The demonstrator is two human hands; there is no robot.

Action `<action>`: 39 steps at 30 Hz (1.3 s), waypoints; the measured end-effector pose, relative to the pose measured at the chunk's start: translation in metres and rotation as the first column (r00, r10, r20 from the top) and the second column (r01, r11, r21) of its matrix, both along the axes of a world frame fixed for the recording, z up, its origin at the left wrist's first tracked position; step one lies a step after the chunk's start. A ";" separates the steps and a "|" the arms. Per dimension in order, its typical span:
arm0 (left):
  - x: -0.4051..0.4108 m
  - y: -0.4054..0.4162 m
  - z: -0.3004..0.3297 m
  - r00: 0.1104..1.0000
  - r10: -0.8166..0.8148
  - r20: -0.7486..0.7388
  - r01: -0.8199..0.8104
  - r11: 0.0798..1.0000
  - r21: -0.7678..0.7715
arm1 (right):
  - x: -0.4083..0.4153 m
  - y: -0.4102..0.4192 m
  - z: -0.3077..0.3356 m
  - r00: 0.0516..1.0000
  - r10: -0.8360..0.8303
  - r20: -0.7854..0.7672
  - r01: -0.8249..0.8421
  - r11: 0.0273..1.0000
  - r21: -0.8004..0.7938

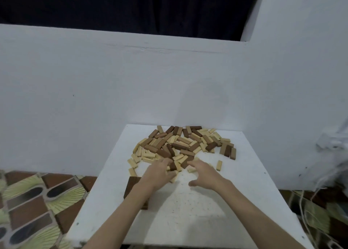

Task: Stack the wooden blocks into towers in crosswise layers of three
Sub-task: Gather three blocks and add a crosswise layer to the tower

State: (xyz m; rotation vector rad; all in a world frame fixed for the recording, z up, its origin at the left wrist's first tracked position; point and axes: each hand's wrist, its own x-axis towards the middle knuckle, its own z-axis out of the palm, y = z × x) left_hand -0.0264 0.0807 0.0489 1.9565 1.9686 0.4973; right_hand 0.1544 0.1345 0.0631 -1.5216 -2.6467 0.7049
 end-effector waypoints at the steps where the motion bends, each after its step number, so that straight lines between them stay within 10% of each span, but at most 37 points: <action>1: 0.008 0.003 -0.005 1.000 -0.004 0.016 0.004 1.000 -0.008 | 0.007 0.002 -0.004 1.000 -0.008 0.006 0.008 1.000 0.005; 19: -0.014 0.091 -0.003 0.928 0.014 -0.371 -0.024 0.999 -0.023 | 0.000 0.069 -0.030 0.984 -0.054 -0.170 0.072 0.992 0.100; 34: -0.028 0.114 -0.041 0.775 -0.065 -0.629 0.011 0.996 -0.089 | -0.014 0.087 -0.066 0.992 0.103 0.080 -0.120 0.959 0.256; 39: -0.029 0.114 -0.037 0.851 0.022 -0.525 -0.039 0.999 -0.020 | -0.015 0.091 -0.069 0.986 0.134 0.095 -0.157 0.939 0.306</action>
